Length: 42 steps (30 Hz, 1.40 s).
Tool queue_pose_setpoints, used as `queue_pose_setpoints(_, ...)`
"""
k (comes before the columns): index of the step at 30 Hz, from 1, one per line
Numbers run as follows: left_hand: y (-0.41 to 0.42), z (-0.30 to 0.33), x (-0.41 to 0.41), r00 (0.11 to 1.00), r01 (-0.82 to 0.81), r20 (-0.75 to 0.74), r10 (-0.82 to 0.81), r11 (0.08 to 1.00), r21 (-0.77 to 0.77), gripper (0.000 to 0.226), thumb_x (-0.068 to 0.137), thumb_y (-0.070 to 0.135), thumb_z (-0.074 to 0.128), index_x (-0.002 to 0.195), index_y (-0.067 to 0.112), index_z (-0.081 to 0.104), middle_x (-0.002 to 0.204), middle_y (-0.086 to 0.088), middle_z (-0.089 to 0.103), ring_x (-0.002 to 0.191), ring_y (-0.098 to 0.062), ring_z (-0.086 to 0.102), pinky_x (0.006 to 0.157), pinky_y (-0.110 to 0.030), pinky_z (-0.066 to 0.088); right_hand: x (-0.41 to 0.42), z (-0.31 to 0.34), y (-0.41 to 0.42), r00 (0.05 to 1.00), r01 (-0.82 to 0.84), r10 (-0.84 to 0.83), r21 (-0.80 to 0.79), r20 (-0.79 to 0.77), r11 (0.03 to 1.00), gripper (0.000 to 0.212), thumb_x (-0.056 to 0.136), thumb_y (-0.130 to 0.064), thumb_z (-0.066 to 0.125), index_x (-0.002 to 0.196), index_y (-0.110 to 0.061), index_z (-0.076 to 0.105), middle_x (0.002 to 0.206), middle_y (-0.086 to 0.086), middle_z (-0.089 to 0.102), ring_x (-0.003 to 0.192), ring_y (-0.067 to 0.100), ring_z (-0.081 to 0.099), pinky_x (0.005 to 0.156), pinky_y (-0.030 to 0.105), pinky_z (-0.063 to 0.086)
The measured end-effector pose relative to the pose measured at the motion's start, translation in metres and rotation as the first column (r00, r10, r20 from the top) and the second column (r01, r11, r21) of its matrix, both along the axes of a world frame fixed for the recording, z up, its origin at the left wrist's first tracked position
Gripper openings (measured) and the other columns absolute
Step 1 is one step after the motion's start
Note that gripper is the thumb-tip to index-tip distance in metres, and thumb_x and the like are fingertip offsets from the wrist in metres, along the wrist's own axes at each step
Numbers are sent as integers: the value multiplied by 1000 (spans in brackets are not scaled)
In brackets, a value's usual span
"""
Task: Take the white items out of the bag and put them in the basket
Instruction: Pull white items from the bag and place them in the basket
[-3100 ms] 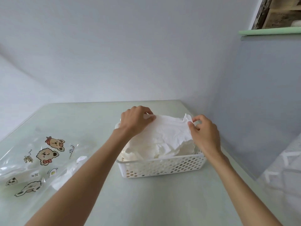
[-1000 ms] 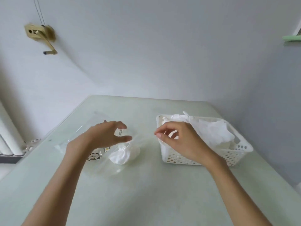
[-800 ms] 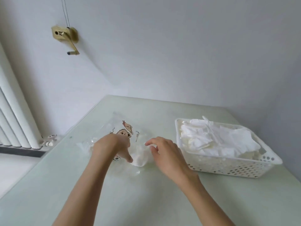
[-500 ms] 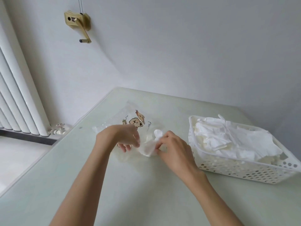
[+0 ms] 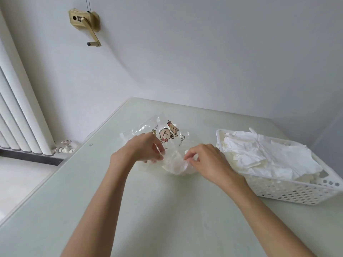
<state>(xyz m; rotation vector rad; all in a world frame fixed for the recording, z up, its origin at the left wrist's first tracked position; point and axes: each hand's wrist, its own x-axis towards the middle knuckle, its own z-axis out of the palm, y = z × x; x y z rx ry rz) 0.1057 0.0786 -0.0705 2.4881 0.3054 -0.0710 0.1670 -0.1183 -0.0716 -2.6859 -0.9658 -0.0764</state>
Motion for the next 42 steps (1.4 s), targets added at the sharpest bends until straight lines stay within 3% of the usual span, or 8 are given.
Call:
queue_pose_setpoints(6,11,-8,1,999,-50,5,50,998,-24,17,83,10,64,84,27,69,78,2,74,73,-19,72,66,-22,56,-11,8,1,972,-93,33,253,233,963,14,92,-23,59,96,-30,70,99,-10,63,82,17,64,70,30,45)
queue_pose_setpoints(13,13,-8,1,1000,-21,-16,20,999,-47,19,81,11,64,83,29,70,78,9,74,79,-18,72,72,-27,58,-2,-3,23,968,-147,193,-261,162,954,22,93,-26,57,111,-26,69,111,-2,60,105,25,59,69,28,31)
queue_pose_setpoints(18,10,-3,2,1000,-20,-2,20,990,-140,10,82,16,69,90,21,70,75,2,74,68,-10,68,63,-20,54,8,20,10,962,-144,113,111,248,983,16,93,-31,60,100,-26,73,100,-9,60,88,16,61,66,27,32)
queue_pose_setpoints(24,9,-7,4,1000,-4,-32,1,995,-98,9,82,21,71,89,25,70,82,-1,75,78,-19,71,68,-21,55,4,7,-3,964,-200,169,143,204,969,9,88,-24,66,90,-29,73,96,-12,61,76,9,62,66,28,40)
queue_pose_setpoints(31,9,-6,3,998,10,-68,-15,998,-69,13,80,18,71,89,27,70,83,0,75,71,-14,66,70,-22,56,1,1,9,909,-349,400,-317,114,882,24,87,-24,60,106,-29,72,97,-6,52,98,16,52,66,29,33)
queue_pose_setpoints(35,13,-7,4,999,-26,-45,25,999,-34,10,77,25,72,86,30,71,82,1,75,79,-19,72,78,-28,57,16,22,4,953,-292,277,126,122,948,10,93,-21,57,97,-17,64,105,-4,59,103,15,53,83,30,40)
queue_pose_setpoints(37,13,-9,5,999,-41,-31,40,999,-29,9,78,26,74,86,28,71,80,0,75,75,-17,72,76,-26,57,21,37,-1,981,-147,186,416,-55,897,11,97,-16,51,103,-11,59,109,-2,61,105,13,56,91,28,42)
queue_pose_setpoints(42,-4,-9,9,994,-109,7,109,993,-34,5,79,23,72,80,23,67,70,1,73,55,-7,69,67,-19,53,28,54,-12,914,167,112,613,-390,772,11,100,-21,43,95,-19,53,82,-5,61,69,10,56,72,25,45)
